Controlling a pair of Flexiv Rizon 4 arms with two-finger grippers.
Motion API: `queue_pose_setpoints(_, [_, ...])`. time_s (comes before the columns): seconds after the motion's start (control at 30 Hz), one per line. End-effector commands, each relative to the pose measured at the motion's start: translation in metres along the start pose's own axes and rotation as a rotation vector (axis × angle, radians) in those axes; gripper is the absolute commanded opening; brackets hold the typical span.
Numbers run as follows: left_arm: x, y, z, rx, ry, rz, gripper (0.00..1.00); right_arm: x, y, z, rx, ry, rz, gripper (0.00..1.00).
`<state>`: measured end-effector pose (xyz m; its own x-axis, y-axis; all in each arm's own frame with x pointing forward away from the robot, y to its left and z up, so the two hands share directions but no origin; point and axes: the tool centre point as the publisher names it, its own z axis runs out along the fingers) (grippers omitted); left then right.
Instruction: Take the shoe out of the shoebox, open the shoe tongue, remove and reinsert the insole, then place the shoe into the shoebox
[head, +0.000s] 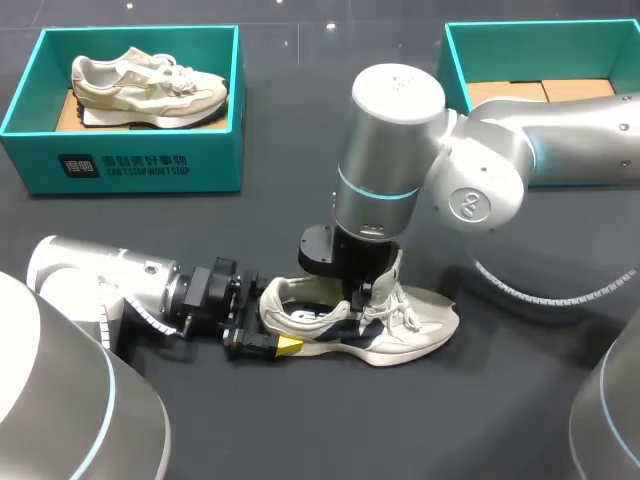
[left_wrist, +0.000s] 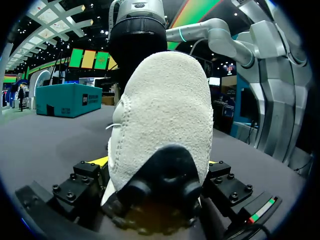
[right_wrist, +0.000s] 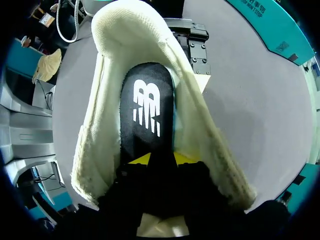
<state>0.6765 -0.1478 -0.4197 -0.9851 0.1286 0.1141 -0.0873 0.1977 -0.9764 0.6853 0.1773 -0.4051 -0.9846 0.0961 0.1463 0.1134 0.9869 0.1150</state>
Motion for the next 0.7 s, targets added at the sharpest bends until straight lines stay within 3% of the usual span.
queue_pose_setpoints(0.03, [-0.001, 0.002, 0.0, 0.0, 0.0, 0.0, 0.0, 0.006, 0.001, 0.013, -0.004, 0.02, 0.009, 0.23])
queue_pose_setpoints(0.37, [-0.001, 0.002, 0.0, 0.0, 0.0, 0.0, 0.0, 0.019, 0.004, 0.026, -0.023, 0.084, 0.026, 0.17])
queue_pose_setpoints(0.47, [-0.001, 0.002, 0.0, 0.0, 0.0, 0.0, 0.0, 0.02, 0.006, 0.031, -0.018, 0.106, 0.019, 0.0])
queue_pose_setpoints(0.7, [-0.001, 0.002, 0.0, 0.0, 0.0, 0.0, 0.0, 0.027, 0.006, 0.031, -0.016, 0.126, 0.017, 0.0])
